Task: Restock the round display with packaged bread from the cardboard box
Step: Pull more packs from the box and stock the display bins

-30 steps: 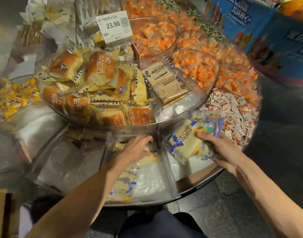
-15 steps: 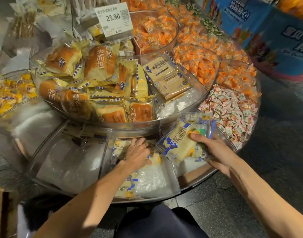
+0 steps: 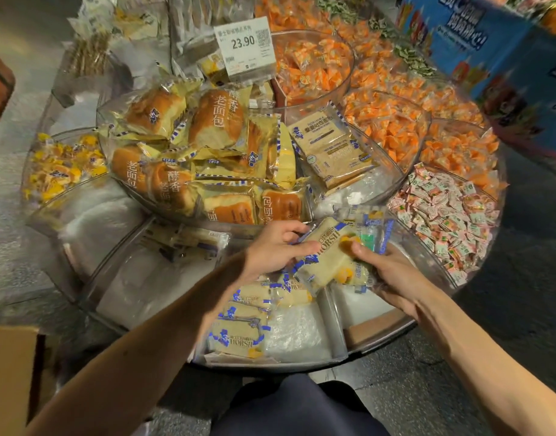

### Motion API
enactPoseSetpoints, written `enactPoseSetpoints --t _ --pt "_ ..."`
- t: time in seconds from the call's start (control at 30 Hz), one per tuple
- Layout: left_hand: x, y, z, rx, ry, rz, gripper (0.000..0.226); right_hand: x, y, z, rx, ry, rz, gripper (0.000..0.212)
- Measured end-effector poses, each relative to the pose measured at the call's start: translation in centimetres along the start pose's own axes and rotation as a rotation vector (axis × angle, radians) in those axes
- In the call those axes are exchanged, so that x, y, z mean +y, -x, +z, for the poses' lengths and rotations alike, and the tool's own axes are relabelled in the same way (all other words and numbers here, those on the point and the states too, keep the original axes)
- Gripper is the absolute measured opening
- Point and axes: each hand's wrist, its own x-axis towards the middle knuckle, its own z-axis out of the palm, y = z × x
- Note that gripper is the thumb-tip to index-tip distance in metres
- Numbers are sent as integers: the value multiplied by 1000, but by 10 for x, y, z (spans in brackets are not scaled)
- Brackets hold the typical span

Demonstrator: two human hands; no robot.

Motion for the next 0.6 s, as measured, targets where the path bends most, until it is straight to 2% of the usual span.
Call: enactPoseSetpoints --t 0.07,0.13,0.23,0.33,0.47,0.6 --pt "5 1 -13 73 -62 31 30 -2 1 -9 25 -17 -3 36" --pt "2 2 -30 123 -278 39 36 -4 4 -19 65 -54 -5 38" --pt "-15 2 -34 17 -668 53 35 -7 11 -29 103 -74 39 41" --pt "-46 -4 -8 -94 -785 -19 42 -5 16 -32 139 -10 50 23" --pt "-85 -17 21 -176 -888 -74 45 0 14 -38 111 29 68 16" --pt "-95 -19 40 -65 -1030 -39 41 6 10 -43 84 -2 55 34"
